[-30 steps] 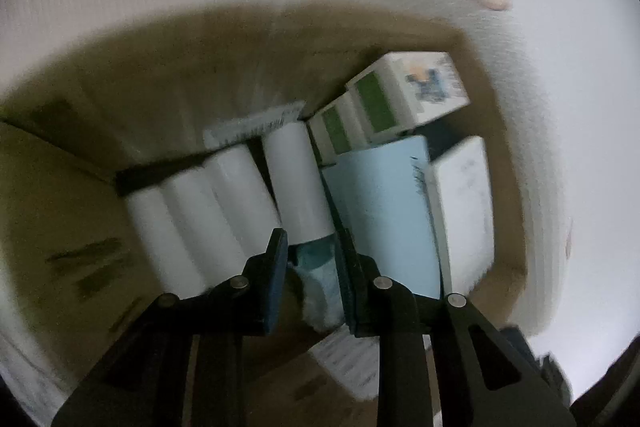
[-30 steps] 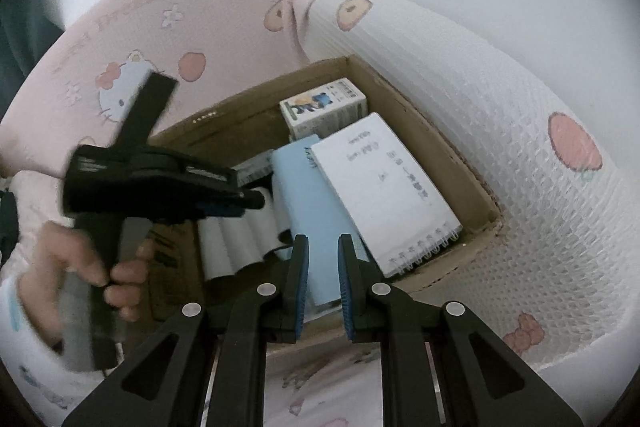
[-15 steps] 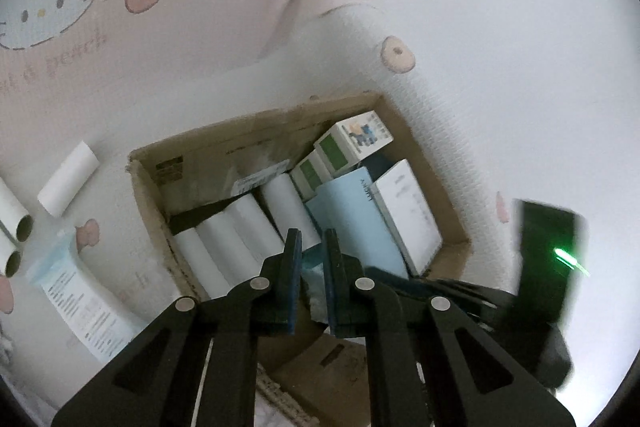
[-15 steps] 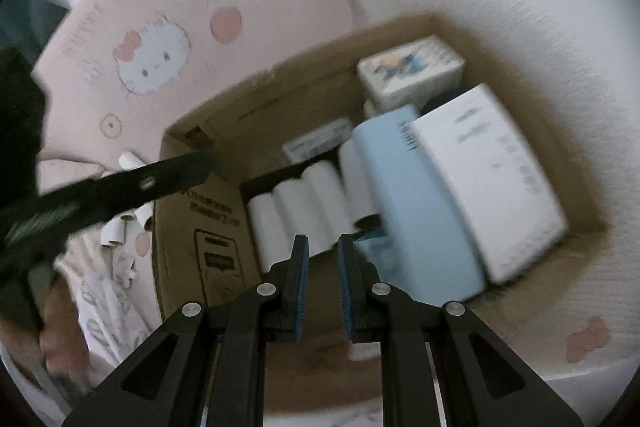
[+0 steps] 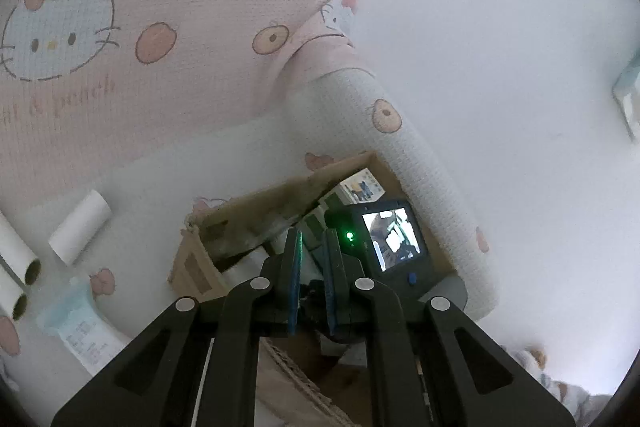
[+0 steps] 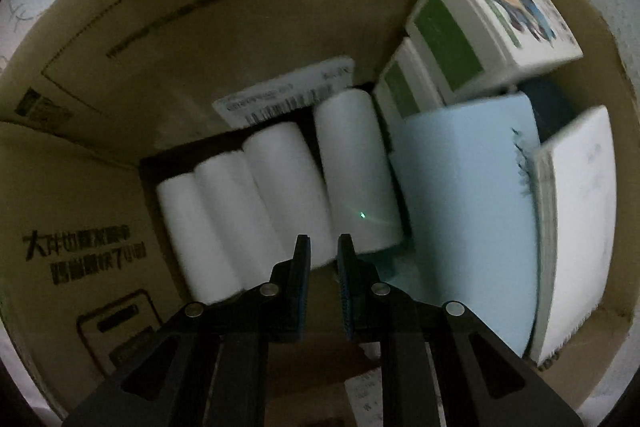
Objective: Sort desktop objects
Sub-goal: 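Raise both open grippers out of the box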
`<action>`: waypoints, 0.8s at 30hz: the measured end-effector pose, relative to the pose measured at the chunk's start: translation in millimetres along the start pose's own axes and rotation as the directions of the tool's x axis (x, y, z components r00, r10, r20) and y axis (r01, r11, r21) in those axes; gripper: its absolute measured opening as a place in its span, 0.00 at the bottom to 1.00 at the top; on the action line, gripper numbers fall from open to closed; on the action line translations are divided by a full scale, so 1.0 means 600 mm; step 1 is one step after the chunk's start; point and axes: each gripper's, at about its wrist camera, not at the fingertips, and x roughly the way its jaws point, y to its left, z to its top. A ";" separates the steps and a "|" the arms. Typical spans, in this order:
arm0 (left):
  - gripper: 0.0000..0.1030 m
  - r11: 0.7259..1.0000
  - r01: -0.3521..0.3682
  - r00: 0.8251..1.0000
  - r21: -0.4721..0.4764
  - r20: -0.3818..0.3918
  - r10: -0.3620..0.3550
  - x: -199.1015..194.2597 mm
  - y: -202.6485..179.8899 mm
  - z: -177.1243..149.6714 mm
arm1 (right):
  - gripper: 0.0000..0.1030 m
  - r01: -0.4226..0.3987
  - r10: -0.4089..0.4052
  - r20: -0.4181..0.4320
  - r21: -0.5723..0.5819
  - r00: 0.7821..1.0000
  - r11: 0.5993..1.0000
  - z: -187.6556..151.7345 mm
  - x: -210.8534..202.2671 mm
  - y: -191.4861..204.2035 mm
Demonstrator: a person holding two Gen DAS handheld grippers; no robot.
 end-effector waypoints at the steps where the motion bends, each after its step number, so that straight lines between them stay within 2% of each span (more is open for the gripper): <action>1: 0.11 1.000 0.000 1.000 0.001 -0.001 0.000 0.001 0.001 0.001 | 0.11 0.017 -0.017 -0.003 -0.005 1.000 1.000 0.002 0.001 0.005; 4: 0.11 1.000 0.017 1.000 -0.008 -0.002 -0.017 0.006 0.005 0.000 | 0.11 -0.003 0.003 -0.022 -0.003 1.000 1.000 0.009 0.003 0.015; 8: 0.11 1.000 0.012 1.000 -0.017 -0.017 -0.013 0.007 0.015 -0.005 | 0.10 0.084 -0.086 -0.084 -0.032 0.993 0.996 0.017 0.027 0.025; 10: 0.11 1.000 0.001 1.000 -0.016 -0.010 -0.001 0.004 0.019 -0.006 | 0.09 0.098 -0.102 -0.103 -0.040 0.989 0.994 0.019 0.034 0.027; 13: 0.11 1.000 -0.015 1.000 -0.020 -0.010 0.014 0.001 0.027 -0.005 | 0.07 0.189 -0.200 -0.120 -0.097 0.973 0.977 0.015 0.044 0.045; 14: 0.11 1.000 -0.007 1.000 -0.025 -0.006 0.007 -0.003 0.028 -0.004 | 0.06 0.249 -0.265 -0.125 -0.133 0.956 0.959 0.012 0.053 0.055; 15: 0.11 1.000 -0.002 1.000 -0.029 -0.003 0.002 -0.007 0.029 -0.004 | 0.06 0.277 -0.297 -0.127 -0.159 0.946 0.948 0.009 0.058 0.063; 19: 0.11 1.000 -0.018 1.000 -0.010 0.002 0.018 -0.018 0.027 -0.004 | 0.06 0.223 -0.243 -0.138 -0.146 0.960 0.964 0.011 0.061 0.065; 24: 0.11 0.999 -0.037 0.999 -0.006 0.000 0.037 -0.018 0.017 -0.005 | 0.06 0.146 -0.156 -0.058 -0.150 0.986 0.978 -0.014 -0.017 0.072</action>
